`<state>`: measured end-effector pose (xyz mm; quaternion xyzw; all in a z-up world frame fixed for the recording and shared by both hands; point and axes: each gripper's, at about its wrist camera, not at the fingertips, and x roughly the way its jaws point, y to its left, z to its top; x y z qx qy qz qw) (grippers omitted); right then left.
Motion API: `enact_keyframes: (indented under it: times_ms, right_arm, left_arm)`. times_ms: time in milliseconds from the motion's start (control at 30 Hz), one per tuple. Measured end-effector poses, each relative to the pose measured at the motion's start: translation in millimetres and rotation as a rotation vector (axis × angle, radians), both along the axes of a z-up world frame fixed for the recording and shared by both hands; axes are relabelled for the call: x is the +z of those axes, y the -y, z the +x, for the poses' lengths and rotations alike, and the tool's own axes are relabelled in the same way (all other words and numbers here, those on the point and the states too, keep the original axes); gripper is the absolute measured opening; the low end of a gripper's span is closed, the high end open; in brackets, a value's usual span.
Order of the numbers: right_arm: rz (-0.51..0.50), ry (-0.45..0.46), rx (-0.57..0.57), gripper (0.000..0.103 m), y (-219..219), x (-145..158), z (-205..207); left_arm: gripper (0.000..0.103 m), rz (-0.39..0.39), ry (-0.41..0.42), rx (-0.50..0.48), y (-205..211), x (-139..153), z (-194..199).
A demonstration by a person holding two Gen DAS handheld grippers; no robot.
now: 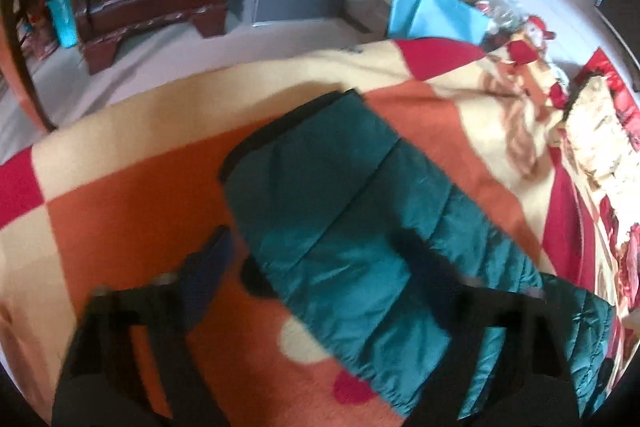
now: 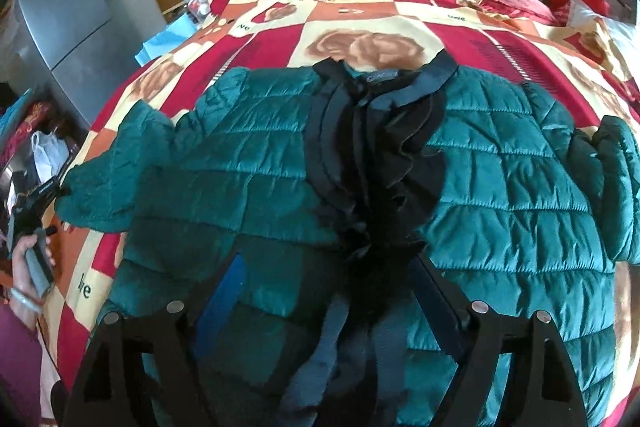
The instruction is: Fold large clothes
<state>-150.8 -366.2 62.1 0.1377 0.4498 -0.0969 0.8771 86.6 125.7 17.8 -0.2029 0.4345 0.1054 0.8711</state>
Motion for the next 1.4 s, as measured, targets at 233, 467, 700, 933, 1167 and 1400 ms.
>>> enact_keyframes:
  times_ms: [233,467,700,933,1167,1400]
  right_arm:
    - [0.024,0.009,-0.012,0.083,3,2,-14]
    - [0.04,0.019,-0.04,0.083,13,6,-31]
    - [0.055,0.034,-0.076,0.083,21,11,-50]
    - [0.047,0.044,-0.095,0.083,32,17,-70]
    - [0.053,0.056,-0.136,0.083,51,23,-89]
    - [0.073,0.06,-0.186,0.083,72,22,-108]
  left_arm:
    - [0.016,-0.075,0.06,-0.066,2,22,-16]
    - [0.014,-0.182,0.179,-0.235,37,79,-67]
    - [0.014,-0.185,0.223,-0.483,127,118,-123]
    - [0.014,-0.161,0.191,-0.657,214,121,-155]
    - [0.014,-0.129,0.139,-0.811,301,110,-189]
    - [0.014,-0.08,0.102,-0.916,363,93,-213]
